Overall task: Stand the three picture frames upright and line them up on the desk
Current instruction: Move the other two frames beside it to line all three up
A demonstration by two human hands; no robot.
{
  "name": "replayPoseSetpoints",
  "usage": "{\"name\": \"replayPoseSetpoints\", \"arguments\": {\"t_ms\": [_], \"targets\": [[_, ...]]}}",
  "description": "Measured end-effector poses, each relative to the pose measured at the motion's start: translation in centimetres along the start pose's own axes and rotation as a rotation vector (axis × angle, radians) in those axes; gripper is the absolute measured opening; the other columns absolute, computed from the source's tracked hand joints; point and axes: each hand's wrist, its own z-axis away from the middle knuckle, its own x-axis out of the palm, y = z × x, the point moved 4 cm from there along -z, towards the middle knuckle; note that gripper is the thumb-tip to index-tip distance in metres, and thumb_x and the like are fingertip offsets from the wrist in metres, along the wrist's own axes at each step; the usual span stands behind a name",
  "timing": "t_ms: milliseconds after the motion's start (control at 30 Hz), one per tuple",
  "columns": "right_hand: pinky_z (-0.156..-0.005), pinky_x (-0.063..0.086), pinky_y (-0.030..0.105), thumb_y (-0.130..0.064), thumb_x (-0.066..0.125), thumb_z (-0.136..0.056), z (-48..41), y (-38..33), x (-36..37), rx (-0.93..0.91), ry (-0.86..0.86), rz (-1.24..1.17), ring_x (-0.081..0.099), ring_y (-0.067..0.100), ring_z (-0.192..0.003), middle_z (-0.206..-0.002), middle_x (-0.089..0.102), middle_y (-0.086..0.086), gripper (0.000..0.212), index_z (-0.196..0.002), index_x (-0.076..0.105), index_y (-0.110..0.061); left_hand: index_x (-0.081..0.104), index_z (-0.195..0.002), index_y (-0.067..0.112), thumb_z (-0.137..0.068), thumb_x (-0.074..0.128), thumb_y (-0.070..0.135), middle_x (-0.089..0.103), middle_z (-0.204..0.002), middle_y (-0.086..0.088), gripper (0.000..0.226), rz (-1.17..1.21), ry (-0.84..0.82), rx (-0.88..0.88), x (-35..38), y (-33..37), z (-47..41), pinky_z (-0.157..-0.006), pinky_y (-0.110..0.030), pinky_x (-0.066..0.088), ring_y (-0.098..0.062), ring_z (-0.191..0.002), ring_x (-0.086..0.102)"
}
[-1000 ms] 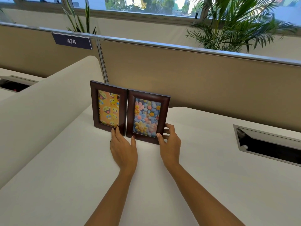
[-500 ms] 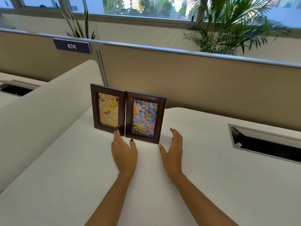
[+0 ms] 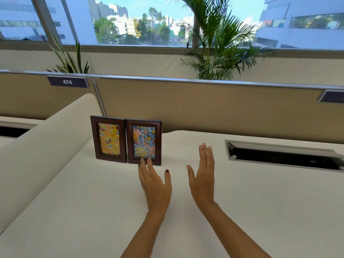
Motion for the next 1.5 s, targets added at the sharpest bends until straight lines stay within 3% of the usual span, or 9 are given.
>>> {"name": "replayPoseSetpoints", "arguments": {"t_ms": [267,467,633,767,833,967,1100,1267,1500], "targets": [[-0.117,0.023,0.030,-0.013,0.060,-0.088,2.4,2.0,-11.7,-0.045,0.158,0.085,0.011,0.017,-0.147,-0.155,0.026,0.004,0.067,-0.146,0.026,-0.011,0.015,-0.147,0.021,-0.091,0.048,0.038,0.010,-0.158,0.000,0.067,0.126,-0.150,0.223,0.9,9.1,7.9,-0.113,-0.035,0.016,-0.020,-0.145,0.008],[-0.114,0.031,0.032,-0.009,0.058,-0.089,5.7,5.2,-21.3,-0.004,0.382,0.182,0.030,0.019,-0.140,-0.140,0.046,0.007,0.046,-0.133,0.043,-0.010,0.024,-0.144,0.027,-0.095,0.037,0.042,0.028,-0.153,0.005,0.053,0.325,-0.385,0.340,3.8,15.0,15.0,-0.107,-0.025,0.020,-0.013,-0.140,0.023],[-0.097,0.045,0.034,-0.002,0.054,-0.088,11.5,9.1,-29.0,0.129,0.640,0.260,0.051,0.022,-0.107,-0.108,0.058,0.011,0.021,-0.108,0.055,-0.008,0.036,-0.140,0.026,-0.094,0.035,0.049,0.039,-0.147,0.005,0.051,0.286,-0.663,0.373,7.7,18.3,22.2,-0.108,-0.030,0.027,-0.014,-0.135,0.034],[-0.087,0.049,0.044,0.003,0.055,-0.085,16.5,13.0,-33.8,0.295,0.801,0.306,0.047,0.030,-0.103,-0.105,0.054,0.018,0.022,-0.105,0.052,-0.005,0.041,-0.137,0.020,-0.096,0.037,0.043,0.046,-0.142,-0.001,0.047,0.367,-0.874,0.345,10.3,20.1,27.1,-0.109,-0.033,0.031,-0.017,-0.130,0.041],[-0.079,0.050,0.039,0.001,0.055,-0.086,18.4,14.6,-35.7,0.357,0.838,0.285,0.046,0.026,-0.101,-0.106,0.054,0.014,0.021,-0.105,0.053,-0.006,0.043,-0.135,0.018,-0.096,0.039,0.039,0.049,-0.139,-0.003,0.044,0.401,-0.929,0.321,11.3,21.0,28.8,-0.107,-0.031,0.034,-0.017,-0.127,0.044],[-0.082,0.048,0.033,-0.005,0.062,-0.085,20.9,17.2,-37.7,0.508,0.836,0.221,0.047,0.022,-0.103,-0.115,0.053,0.010,0.034,-0.116,0.049,-0.012,0.043,-0.135,0.016,-0.097,0.040,0.036,0.052,-0.135,-0.003,0.043,0.380,-0.921,0.370,12.7,22.4,30.9,-0.098,-0.025,0.036,-0.017,-0.124,0.047],[-0.083,0.049,0.031,-0.015,0.063,-0.087,22.0,20.1,-37.5,0.741,0.665,-0.071,0.057,0.023,-0.102,-0.121,0.057,0.008,0.046,-0.129,0.046,-0.017,0.048,-0.128,0.012,-0.098,0.039,0.031,0.060,-0.124,-0.006,0.037,0.451,-0.959,0.347,14.1,23.9,31.7,-0.090,-0.030,0.051,-0.019,-0.112,0.057],[-0.076,0.047,0.023,-0.018,0.058,-0.091,22.6,21.9,-36.4,0.834,0.503,-0.119,0.057,0.019,-0.099,-0.121,0.061,0.012,0.034,-0.124,0.051,-0.014,0.055,-0.112,0.014,-0.099,0.035,0.025,0.066,-0.104,-0.003,0.026,0.443,-0.953,0.371,15.4,23.9,31.8,-0.060,-0.007,0.043,-0.003,-0.081,0.057],[-0.079,0.047,0.029,-0.011,0.060,-0.089,22.1,22.3,-35.5,0.889,0.563,-0.110,0.060,0.030,-0.104,-0.117,0.064,0.017,0.033,-0.122,0.056,-0.006,0.055,-0.116,0.013,-0.093,0.050,0.010,0.064,-0.115,-0.004,0.024,0.455,-0.886,0.358,15.1,22.4,31.2,-0.059,0.005,0.040,-0.002,-0.093,0.053]]}}
